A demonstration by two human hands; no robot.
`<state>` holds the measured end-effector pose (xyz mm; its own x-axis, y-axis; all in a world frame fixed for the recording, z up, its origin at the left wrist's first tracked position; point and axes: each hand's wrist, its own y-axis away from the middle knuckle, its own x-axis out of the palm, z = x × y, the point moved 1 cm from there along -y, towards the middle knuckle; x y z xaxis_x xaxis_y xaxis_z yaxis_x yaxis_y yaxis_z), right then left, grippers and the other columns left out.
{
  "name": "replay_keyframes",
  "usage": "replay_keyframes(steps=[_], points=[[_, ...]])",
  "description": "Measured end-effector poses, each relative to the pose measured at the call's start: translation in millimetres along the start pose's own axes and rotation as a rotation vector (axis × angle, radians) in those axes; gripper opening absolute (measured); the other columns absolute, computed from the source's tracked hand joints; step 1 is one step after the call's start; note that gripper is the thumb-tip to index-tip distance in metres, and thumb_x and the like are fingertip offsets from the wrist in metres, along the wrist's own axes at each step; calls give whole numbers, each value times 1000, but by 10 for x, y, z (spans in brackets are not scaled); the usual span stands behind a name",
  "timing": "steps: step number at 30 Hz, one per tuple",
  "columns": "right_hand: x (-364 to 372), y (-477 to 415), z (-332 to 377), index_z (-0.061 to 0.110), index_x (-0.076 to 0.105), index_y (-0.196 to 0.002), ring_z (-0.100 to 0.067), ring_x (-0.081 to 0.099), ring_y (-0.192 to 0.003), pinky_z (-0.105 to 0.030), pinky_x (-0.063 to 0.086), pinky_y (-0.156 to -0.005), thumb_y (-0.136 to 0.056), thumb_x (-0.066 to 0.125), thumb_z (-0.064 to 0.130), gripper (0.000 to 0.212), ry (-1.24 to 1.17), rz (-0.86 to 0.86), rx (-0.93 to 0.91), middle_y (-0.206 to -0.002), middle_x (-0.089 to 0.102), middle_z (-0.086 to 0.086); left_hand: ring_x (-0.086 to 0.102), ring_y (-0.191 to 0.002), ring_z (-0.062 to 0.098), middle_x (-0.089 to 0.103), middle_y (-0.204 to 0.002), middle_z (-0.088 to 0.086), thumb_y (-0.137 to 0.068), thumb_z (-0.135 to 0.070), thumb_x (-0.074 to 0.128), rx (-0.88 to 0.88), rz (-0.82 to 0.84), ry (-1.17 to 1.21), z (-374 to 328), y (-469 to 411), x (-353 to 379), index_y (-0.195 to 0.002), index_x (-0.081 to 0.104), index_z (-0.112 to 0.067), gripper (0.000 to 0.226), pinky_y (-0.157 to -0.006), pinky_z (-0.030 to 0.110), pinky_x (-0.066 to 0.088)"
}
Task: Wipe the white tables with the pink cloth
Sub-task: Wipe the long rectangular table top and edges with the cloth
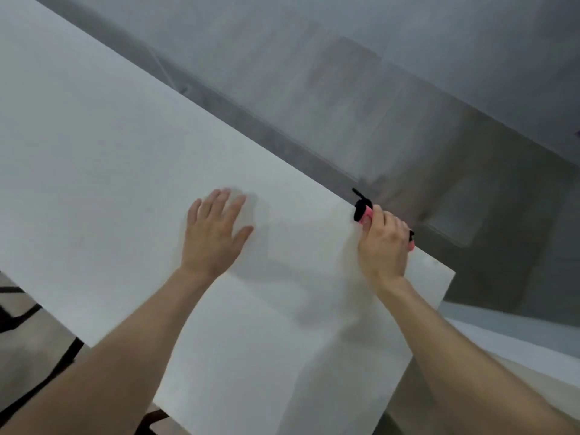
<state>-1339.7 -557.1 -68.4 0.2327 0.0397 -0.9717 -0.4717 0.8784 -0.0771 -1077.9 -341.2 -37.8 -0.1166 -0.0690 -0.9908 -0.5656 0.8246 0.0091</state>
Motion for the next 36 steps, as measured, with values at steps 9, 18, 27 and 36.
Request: replay_keyframes(steps=[9, 18, 27, 36], points=[[567, -1122, 2337, 8, 56, -142, -33, 66, -107, -42, 46, -97, -104, 51, 9, 38, -54, 122, -277, -116, 69, -11, 26, -165, 26, 28, -178, 4, -106, -67, 52, 32, -132, 24, 318, -40, 249, -167, 39, -36, 70, -130, 59, 24], [343, -613, 1511, 0, 64, -134, -40, 68, -100, -51, 53, -96, -103, 49, 6, 35, -6, -25, -80, -109, 72, -17, 30, -163, 29, 34, -176, 7, -110, -46, 51, 49, -176, 100, 371, -56, 309, -165, 46, -28, 57, -128, 62, 27], [603, -1316, 2862, 7, 58, -143, -36, 69, -103, -43, 50, -91, -92, 31, 1, 58, -34, 185, -271, -113, 72, -13, 30, -164, 28, 35, -175, 7, -109, -36, 55, 46, -183, 124, 388, -48, 329, -164, 47, -27, 56, -128, 62, 26], [285, -981, 2216, 3, 62, -130, -44, 67, -100, -49, 50, -83, -94, 52, -3, 39, -22, 135, -136, -110, 71, -20, 35, -161, 32, 38, -173, 9, -109, -38, 54, 44, -204, 139, 330, -42, 300, -161, 53, -23, 54, -127, 63, 27]])
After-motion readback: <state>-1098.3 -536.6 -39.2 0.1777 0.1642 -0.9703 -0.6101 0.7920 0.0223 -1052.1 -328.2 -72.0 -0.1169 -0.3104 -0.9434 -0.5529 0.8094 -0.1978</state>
